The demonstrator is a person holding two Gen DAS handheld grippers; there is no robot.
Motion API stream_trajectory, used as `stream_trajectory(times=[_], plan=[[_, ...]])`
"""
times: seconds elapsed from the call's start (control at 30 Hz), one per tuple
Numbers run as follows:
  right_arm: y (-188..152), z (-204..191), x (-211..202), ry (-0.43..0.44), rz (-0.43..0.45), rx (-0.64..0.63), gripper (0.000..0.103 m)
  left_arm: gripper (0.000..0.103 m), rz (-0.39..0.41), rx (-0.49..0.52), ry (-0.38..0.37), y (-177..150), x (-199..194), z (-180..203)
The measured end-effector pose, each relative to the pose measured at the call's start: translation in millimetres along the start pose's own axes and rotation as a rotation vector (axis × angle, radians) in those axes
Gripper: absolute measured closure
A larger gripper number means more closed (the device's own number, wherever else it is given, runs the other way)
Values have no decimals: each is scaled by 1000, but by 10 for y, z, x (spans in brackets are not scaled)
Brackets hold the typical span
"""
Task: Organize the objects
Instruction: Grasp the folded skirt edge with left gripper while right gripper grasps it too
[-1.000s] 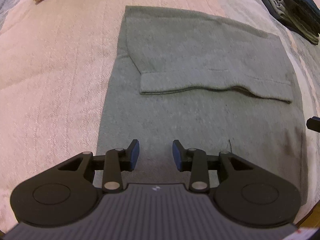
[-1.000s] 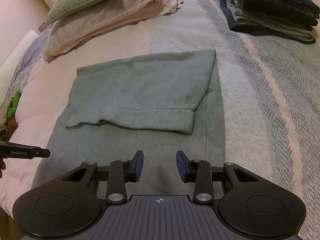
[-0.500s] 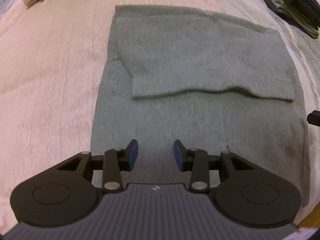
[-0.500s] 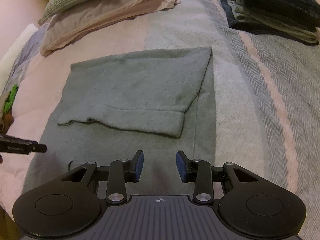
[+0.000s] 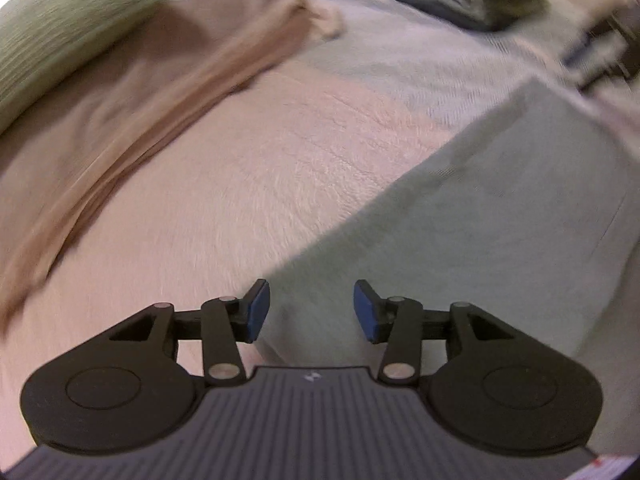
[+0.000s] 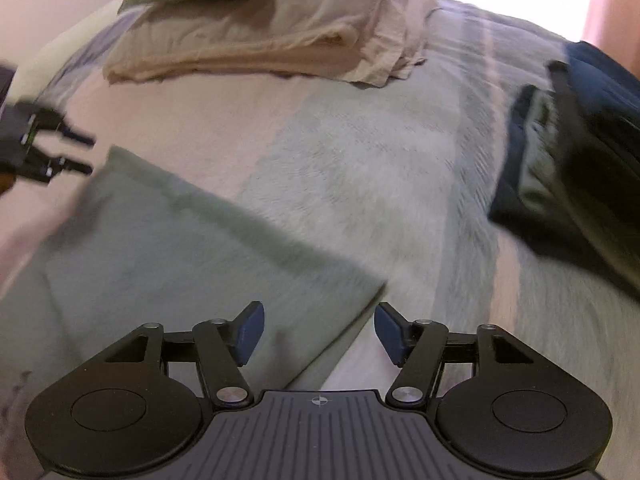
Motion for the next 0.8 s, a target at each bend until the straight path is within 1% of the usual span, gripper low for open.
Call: stream_trajectory(times=[0.07, 0.13, 0.17, 0.23, 0.3, 0.37, 0.4, 0.43, 0.47, 0.5, 0.53, 0.57, 0.6, 0.63, 0.67, 0.8], plan=[[101, 121, 185, 2, -35, -43, 44, 60, -45, 76, -13, 116, 218, -115], [156, 242, 344, 22, -69, -52, 45, 60, -84, 133, -19, 156, 398, -205], [178, 295, 412, 39, -86, -50, 45, 59, -100, 152, -26, 123, 460, -234], [205, 385, 513, 78, -96, -40, 45, 58, -125, 176, -61, 70, 566, -280], [224, 430, 557, 138, -99, -12, 45, 58, -121, 181, -100, 41, 603, -306], [218, 437, 606, 190, -114, -8, 48, 60, -130, 179, -134, 22, 651, -318], [216, 420, 617, 210, -128, -19, 56, 61, -137, 184, -149, 15, 669, -310], [202, 397, 637, 234, -143, -29, 66, 64, -144, 193, -156, 14, 696, -281], [199, 398, 645, 234, -148, -31, 67, 71, -146, 207, -161, 4, 706, -251], [199, 393, 633, 238, -147, -38, 73, 73, -145, 220, -159, -6, 710, -215], [197, 383, 614, 258, -144, -41, 90, 76, -140, 228, -150, -16, 705, -184], [198, 387, 592, 262, -137, -33, 94, 82, -136, 234, -144, -27, 696, -160], [195, 382, 555, 253, -124, -36, 96, 86, -134, 235, -138, -34, 682, -147], [186, 361, 497, 234, -103, -54, 98, 93, -130, 235, -121, -49, 658, -137], [177, 348, 440, 216, -85, -64, 98, 97, -122, 235, -105, -66, 627, -136], [154, 184, 0, 148, 48, -84, 99, 98, -69, 240, -31, -134, 368, -101]])
Point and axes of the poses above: each gripper's, at about its wrist camera, not at the fingertips, and x roughly the way its jaws point, z to its right, y to its top, the point moved 9 cm from there along x, roughly the way its jaws point, and after that the axes turned 13 degrees about -z, right-handed, at the moved point
